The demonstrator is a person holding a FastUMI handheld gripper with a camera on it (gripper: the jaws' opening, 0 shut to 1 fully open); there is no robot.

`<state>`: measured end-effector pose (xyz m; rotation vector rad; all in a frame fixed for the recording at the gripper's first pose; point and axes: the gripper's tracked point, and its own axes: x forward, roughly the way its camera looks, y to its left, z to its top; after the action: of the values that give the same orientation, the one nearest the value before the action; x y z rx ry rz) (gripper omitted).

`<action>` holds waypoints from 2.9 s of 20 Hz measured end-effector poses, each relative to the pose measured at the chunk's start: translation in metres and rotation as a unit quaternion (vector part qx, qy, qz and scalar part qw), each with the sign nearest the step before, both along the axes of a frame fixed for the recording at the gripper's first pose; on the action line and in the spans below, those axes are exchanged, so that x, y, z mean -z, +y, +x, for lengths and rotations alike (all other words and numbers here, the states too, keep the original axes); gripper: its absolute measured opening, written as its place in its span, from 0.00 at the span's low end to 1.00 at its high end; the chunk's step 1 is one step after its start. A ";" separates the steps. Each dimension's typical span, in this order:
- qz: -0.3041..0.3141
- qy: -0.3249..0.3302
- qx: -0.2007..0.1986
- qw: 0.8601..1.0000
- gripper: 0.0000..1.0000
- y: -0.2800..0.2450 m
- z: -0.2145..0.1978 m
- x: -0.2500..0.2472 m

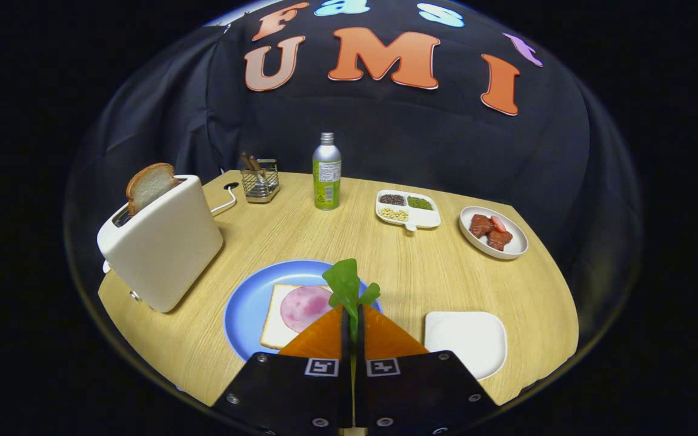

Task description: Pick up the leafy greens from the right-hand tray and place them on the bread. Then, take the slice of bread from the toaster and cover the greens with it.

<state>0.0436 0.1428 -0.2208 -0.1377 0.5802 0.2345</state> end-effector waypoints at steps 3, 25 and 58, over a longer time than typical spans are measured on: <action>-0.003 0.011 -0.006 1.000 0.03 0.014 0.004 0.009; -0.035 0.025 -0.004 0.999 0.64 0.045 0.028 0.045; 0.064 -0.102 -0.061 0.991 0.98 0.262 0.022 -0.143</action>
<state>0.0657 0.4051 -0.0776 -0.0709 0.3526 0.3703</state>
